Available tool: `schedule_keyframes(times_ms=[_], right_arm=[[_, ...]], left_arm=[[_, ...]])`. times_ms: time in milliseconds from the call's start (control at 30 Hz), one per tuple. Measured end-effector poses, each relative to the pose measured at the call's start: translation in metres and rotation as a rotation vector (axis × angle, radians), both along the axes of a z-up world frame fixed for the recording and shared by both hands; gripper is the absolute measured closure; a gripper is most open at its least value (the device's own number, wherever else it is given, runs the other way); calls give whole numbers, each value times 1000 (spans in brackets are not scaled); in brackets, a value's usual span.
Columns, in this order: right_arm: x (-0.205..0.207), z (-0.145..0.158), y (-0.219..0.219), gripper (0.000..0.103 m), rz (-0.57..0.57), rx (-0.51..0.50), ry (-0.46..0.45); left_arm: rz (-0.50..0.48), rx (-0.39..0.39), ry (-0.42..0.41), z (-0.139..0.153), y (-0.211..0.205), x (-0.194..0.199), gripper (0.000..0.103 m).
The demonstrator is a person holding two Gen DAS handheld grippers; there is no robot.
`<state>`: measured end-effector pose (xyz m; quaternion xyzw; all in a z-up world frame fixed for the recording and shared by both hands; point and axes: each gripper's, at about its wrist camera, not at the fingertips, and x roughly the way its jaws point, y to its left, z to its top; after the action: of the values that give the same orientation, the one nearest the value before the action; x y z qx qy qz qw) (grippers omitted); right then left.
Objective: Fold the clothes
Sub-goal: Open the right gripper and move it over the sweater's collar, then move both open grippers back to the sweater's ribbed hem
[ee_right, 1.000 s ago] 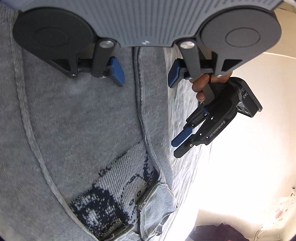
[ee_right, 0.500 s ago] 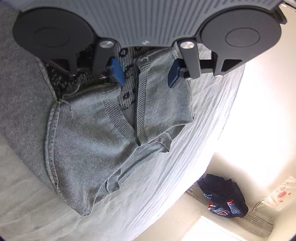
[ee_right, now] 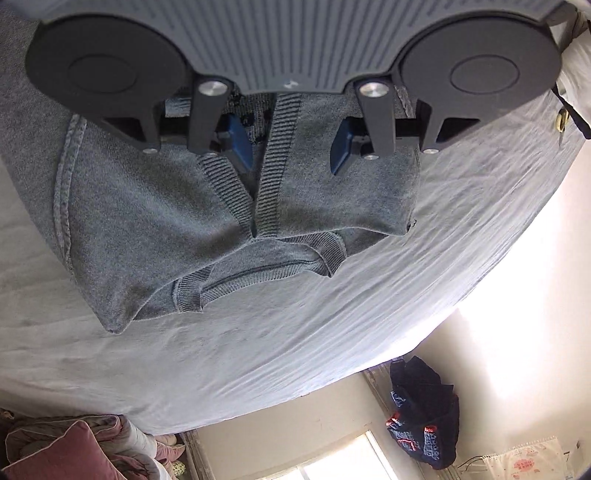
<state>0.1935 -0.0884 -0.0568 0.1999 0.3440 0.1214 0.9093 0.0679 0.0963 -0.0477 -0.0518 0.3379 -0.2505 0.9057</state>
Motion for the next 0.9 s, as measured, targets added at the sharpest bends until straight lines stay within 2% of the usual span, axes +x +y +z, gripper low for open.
schedule_keyframes(times_ms=[67,167,267,367,433,500,667,900], right_arm=[[-16,9,-12,51,10,7,-1],[-44,34,-30,51,27,-6,-18],[-67,45,-50,51,27,-22,-35],[-92,51,-74,51,8,-46,-31],[-113,55,-89,51,4,-66,-38],[-131,56,-102,51,2,-83,-36],[-166,48,-120,51,14,-125,-2],[-204,37,-117,51,77,-113,6]], left_arm=[[1,32,-55,7,-8,-10,78],[-56,-45,-131,17,-7,-23,75],[-98,33,-25,-2,-19,-11,74],[-70,-25,-70,9,-18,-21,77],[-80,-60,-107,18,-15,-32,71],[-78,-35,-110,21,-15,-40,67],[-46,12,-70,18,-21,-62,67],[-1,77,-14,13,-28,-92,67]])
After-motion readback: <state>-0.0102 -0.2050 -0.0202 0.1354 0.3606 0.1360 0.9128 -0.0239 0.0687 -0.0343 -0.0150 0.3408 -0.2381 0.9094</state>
